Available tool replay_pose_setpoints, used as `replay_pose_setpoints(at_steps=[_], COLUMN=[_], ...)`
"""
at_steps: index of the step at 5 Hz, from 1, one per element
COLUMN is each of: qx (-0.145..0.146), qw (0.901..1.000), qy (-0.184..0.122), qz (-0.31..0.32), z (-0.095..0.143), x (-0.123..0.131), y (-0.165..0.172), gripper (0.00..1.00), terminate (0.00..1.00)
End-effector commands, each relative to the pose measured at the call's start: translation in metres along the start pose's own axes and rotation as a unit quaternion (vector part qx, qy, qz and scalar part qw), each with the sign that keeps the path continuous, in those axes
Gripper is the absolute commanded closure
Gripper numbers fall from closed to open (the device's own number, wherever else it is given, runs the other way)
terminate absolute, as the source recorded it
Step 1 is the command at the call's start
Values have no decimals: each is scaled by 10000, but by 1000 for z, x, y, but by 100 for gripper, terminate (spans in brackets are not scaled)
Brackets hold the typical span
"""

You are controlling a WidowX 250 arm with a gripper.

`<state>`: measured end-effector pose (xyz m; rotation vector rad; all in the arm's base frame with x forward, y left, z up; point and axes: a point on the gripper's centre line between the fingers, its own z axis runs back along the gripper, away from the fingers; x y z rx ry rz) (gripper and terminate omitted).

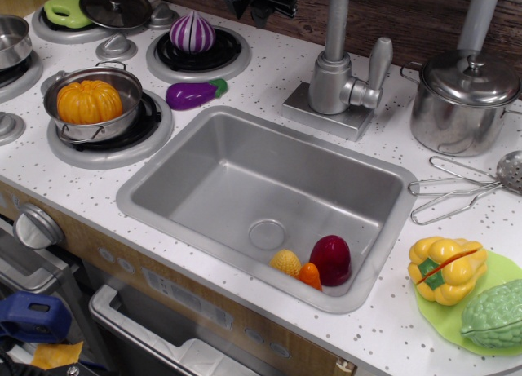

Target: Turn faucet front to left

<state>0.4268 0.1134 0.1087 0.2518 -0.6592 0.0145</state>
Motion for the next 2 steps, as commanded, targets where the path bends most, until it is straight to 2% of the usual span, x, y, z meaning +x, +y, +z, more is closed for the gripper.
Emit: replay_pose_setpoints(at_steps=[1, 2], qx=[223, 253], qw=[9990, 9986], qy=[-400, -457], qz=[-17, -49], z=[1, -2], x=[27, 31], y=[27, 26], gripper=[100, 100], terminate=[0, 100])
